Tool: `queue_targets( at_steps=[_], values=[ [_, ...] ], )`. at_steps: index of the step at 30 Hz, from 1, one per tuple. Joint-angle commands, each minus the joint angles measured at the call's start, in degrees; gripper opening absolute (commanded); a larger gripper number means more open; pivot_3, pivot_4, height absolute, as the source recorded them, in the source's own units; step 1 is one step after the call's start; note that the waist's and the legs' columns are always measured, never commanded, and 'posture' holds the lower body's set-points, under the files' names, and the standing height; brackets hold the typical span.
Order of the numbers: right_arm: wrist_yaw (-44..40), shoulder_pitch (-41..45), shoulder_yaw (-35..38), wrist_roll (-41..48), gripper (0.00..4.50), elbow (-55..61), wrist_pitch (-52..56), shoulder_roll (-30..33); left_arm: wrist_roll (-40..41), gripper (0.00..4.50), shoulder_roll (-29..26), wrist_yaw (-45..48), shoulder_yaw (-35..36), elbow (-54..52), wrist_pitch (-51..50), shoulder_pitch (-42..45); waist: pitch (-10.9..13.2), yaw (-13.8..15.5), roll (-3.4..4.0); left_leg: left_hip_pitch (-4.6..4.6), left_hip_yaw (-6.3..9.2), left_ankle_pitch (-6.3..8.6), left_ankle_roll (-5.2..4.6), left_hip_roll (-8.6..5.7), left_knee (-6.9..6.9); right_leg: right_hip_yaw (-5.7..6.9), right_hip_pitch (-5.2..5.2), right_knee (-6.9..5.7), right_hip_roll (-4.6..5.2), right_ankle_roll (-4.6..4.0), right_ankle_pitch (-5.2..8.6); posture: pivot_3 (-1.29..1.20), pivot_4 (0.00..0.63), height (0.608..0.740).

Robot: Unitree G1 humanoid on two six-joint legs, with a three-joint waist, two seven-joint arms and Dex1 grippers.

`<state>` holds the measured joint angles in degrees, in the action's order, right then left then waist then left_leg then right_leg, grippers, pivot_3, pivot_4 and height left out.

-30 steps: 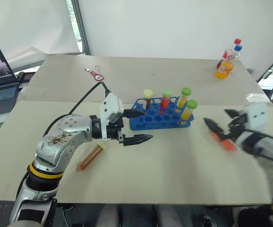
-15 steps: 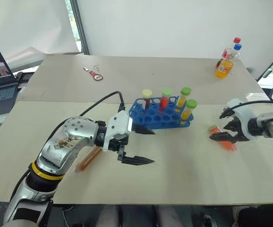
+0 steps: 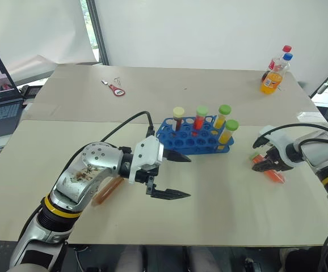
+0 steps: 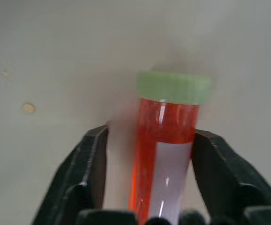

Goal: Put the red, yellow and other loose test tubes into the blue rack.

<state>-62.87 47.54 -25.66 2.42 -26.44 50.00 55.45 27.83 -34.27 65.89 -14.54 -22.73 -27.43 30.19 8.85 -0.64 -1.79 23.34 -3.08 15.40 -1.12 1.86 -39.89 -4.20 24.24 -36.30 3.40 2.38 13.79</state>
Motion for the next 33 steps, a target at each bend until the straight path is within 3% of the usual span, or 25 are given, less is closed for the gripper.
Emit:
queue_targets(
  at_steps=[1,3,8,11,13,16,20,25,33],
  values=[
    [-0.79,0.7,1.87,-1.25,1.58,-0.12,-0.03,0.39,0.88,4.5,1.05,0.25,1.41,-1.18,3.05,-0.79,0.0,0.0,0.0,-0.01,0.0,0.0,0.0,0.0,0.0,0.0,-0.01,-0.01,0.0,0.0,0.0,0.0,0.15,0.74],
    [-1.0,0.52,2.44,-1.33,1.04,0.04,-0.2,0.69,0.74,4.5,1.08,0.75,1.64,-0.45,4.2,-1.1,0.0,0.03,0.0,-0.01,0.0,0.0,0.0,0.0,-0.01,0.0,-0.01,-0.01,0.01,0.01,0.0,0.0,0.15,0.74],
    [-3.78,-1.46,6.06,0.79,1.02,7.1,0.99,4.37,0.02,4.5,-0.35,2.34,2.95,1.11,7.35,-2.81,0.01,0.07,0.04,0.02,0.0,0.0,0.0,-0.01,-0.01,0.0,0.03,-0.02,0.01,0.01,-0.01,0.0,0.15,0.74],
    [-5.68,-6.11,14.4,7.71,1.02,20.67,3.03,6.2,0.03,4.5,-1.91,0.39,6.15,2.4,6.79,-4.43,0.01,0.05,0.1,0.03,0.04,0.01,-0.02,0.01,0.03,0.01,0.07,-0.02,0.01,0.0,0.0,0.0,0.15,0.74],
    [-4.86,-9.95,22.12,13.87,1.02,30.18,6.18,4.25,0.88,4.5,-2.31,-0.4,8.2,3.11,6.78,-5.48,0.01,-0.11,0.1,0.03,0.15,0.02,-0.03,0.05,0.05,0.05,0.07,-0.03,0.0,0.0,0.0,0.0,0.15,0.74],
    [-0.12,-13.96,30.28,19.29,1.02,38.91,8.13,-1.42,0.92,4.5,-3.23,-1.07,9.59,3.16,5.9,-6.66,0.01,-0.19,0.1,-0.04,0.49,0.03,-0.04,0.09,0.03,0.08,0.0,-0.04,-0.03,-0.01,-0.01,0.0,0.15,0.74],
    [14.95,-16.41,38.66,21.41,1.02,46.8,0.93,-18.54,0.59,4.5,-4.42,-2.25,11.24,3.37,5.6,-8.02,0.01,-0.12,0.06,-0.06,0.56,0.02,-0.02,0.03,-0.06,0.07,-0.02,-0.22,0.0,-0.01,-0.02,0.0,0.15,0.74],
    [29.81,-16.51,37.27,15.77,1.01,44.89,-14.92,-33.16,1.24,4.5,-4.6,-4.89,12.87,3.69,3.93,-7.81,0.02,0.24,0.08,-0.03,0.56,-0.03,0.06,-0.04,-0.13,0.14,0.04,-0.45,0.04,0.0,-0.02,0.0,0.15,0.74],
    [36.79,-18.69,31.16,7.82,1.01,34.68,-33.37,-40.34,2.93,4.5,-3.6,-7.72,12.93,1.78,0.62,-6.95,0.02,-0.21,0.08,-0.06,0.38,-0.05,0.1,-0.04,-0.03,0.16,0.06,-0.47,0.03,-0.02,-0.03,0.0,0.15,0.74]
  ],
)
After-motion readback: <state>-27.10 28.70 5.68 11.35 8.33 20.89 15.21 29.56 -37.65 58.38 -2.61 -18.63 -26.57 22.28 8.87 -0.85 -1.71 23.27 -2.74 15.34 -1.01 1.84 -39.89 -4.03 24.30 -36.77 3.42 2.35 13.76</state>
